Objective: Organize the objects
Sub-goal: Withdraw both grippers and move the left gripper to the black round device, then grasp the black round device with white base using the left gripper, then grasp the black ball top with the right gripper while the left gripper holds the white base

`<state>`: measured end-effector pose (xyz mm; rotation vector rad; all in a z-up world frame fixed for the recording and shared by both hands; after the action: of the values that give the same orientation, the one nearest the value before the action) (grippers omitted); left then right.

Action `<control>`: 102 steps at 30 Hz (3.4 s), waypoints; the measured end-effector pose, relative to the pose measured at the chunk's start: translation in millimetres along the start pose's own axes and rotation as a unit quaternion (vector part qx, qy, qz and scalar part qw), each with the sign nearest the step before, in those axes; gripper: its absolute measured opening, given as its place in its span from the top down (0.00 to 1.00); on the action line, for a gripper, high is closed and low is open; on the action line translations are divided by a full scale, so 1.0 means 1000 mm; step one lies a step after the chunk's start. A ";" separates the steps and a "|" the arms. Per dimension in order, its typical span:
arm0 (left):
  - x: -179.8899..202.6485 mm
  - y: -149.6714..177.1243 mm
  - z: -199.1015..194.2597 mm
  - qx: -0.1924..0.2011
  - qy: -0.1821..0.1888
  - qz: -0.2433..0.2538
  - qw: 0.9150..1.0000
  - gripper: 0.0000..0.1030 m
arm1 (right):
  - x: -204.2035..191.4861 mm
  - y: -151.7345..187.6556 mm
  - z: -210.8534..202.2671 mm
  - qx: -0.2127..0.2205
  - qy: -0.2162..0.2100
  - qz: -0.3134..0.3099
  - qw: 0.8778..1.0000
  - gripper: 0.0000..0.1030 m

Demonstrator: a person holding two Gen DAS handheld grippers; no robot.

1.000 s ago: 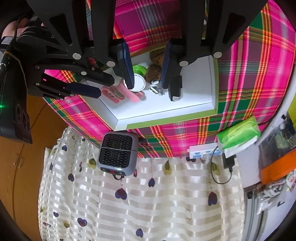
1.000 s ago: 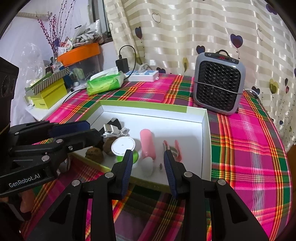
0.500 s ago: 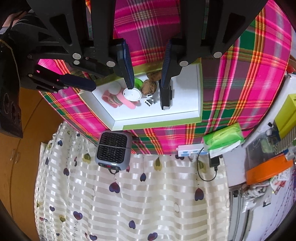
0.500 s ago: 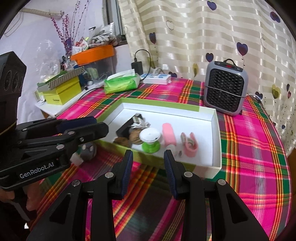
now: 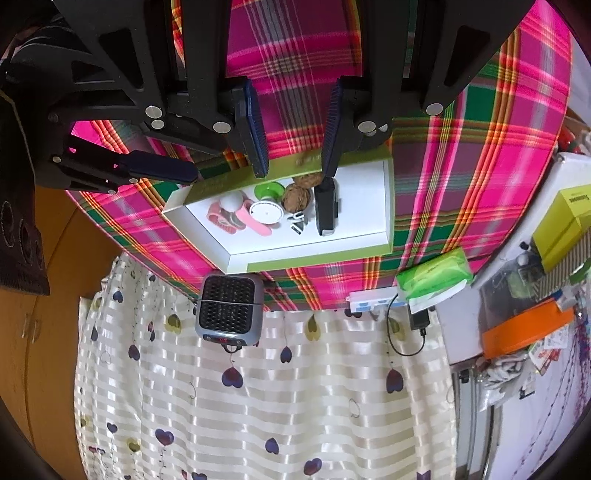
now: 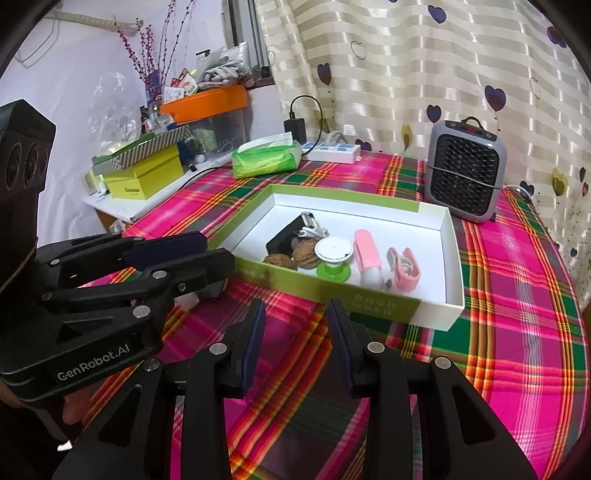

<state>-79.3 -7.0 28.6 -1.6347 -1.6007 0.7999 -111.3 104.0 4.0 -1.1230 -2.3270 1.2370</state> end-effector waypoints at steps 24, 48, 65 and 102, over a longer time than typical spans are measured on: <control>-0.004 0.019 -0.008 -0.013 -0.027 0.009 1.000 0.73 | -0.017 0.009 -0.005 -0.007 -0.006 -0.008 1.000 0.65; -0.030 0.027 -0.002 -0.021 -0.043 -0.006 0.999 0.73 | -0.033 0.008 0.018 -0.030 -0.016 -0.021 0.999 0.65; -0.065 0.039 0.002 -0.033 -0.031 -0.041 0.998 0.73 | -0.045 0.011 0.037 -0.054 -0.033 -0.029 0.998 0.64; -0.082 0.057 0.018 -0.085 -0.004 -0.079 0.993 0.76 | -0.055 -0.003 0.066 -0.069 -0.066 -0.020 0.995 0.58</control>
<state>-65.1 -87.4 -32.3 -1.5976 -1.8214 0.6026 -112.9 24.0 -26.9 -1.0593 -2.5545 1.1866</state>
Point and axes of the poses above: each gripper's, at about its wrist camera, not at the fingertips, and z roughly the way its jaws point, x to its right, y to its underside, the point moved 5 cm from there along z, roughly the way its jaws point, and after that the axes turned 3 degrees about x, right-handed, at the moved point
